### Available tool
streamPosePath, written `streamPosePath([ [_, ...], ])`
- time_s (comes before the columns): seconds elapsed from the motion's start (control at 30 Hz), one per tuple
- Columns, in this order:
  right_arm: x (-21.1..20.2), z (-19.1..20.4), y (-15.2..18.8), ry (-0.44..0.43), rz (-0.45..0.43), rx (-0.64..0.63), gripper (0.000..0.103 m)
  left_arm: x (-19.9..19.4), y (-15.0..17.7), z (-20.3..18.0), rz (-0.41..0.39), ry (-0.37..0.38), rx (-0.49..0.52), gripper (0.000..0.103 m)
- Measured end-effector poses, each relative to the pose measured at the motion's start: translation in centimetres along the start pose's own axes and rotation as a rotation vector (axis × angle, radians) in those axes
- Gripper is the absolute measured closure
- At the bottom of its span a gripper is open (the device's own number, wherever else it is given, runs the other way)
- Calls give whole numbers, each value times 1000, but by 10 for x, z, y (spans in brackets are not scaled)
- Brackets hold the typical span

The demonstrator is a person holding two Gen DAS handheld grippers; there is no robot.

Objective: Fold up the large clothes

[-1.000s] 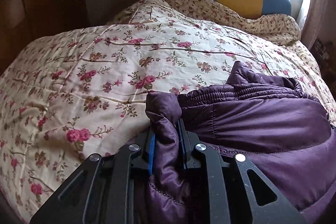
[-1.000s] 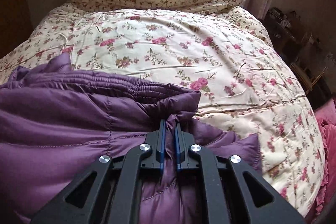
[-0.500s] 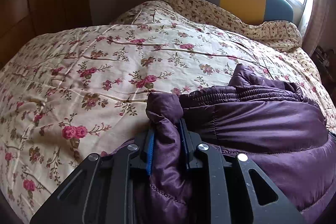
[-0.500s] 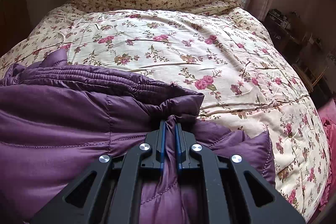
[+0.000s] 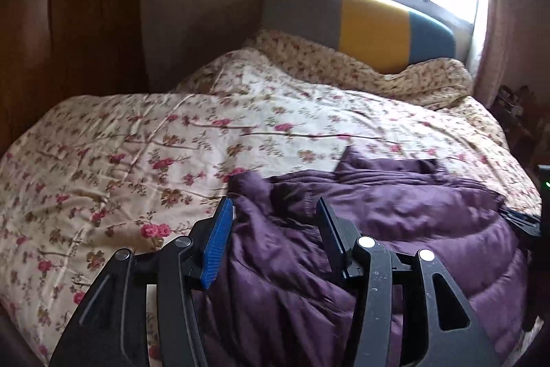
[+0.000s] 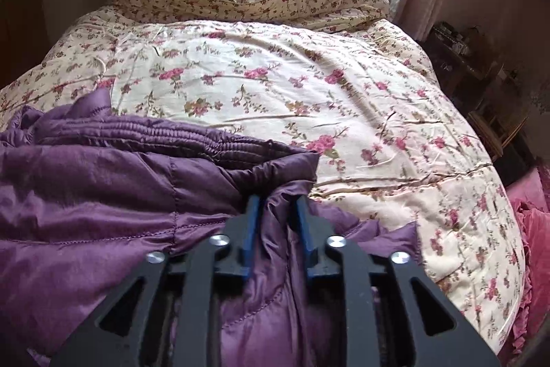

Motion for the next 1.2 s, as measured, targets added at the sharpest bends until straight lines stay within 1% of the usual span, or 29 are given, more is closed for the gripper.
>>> streamPosePath([
  [0.17,-28,1,-8,-17,-49,11,55,-17,0,-14,-16,22,25,53],
  [0.3,-58,15,-13,-72,-94,19,53,-25,3,-24,-20,43,31,53],
  [0.4,-76,34,-10,-135,-110,24,52,-29,5,-30,-21,53,37,53],
  [0.57,-97,79,-4,-243,-124,19,51,-30,12,-38,-12,65,50,53],
  [0.63,-100,96,-1,-262,-132,2,51,-28,15,-40,-9,66,56,53],
  [0.77,-96,124,6,-280,-121,-28,51,-21,22,-42,7,65,67,53],
  [0.97,-74,136,18,-261,-92,-44,51,2,40,-33,53,51,60,53],
  [1.2,-52,144,31,-233,-78,-69,50,22,56,-25,76,103,9,51],
])
Point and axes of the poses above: each gripper's, at about its wrist camera, not at the fingertips, and x roughly the way its jaws point, z to its left, y to its underside, the point moved 9 cm from there along x, roughly the way its jaws point, and after that the axes turned 2 degrees about -y, right-handed, at the moved point
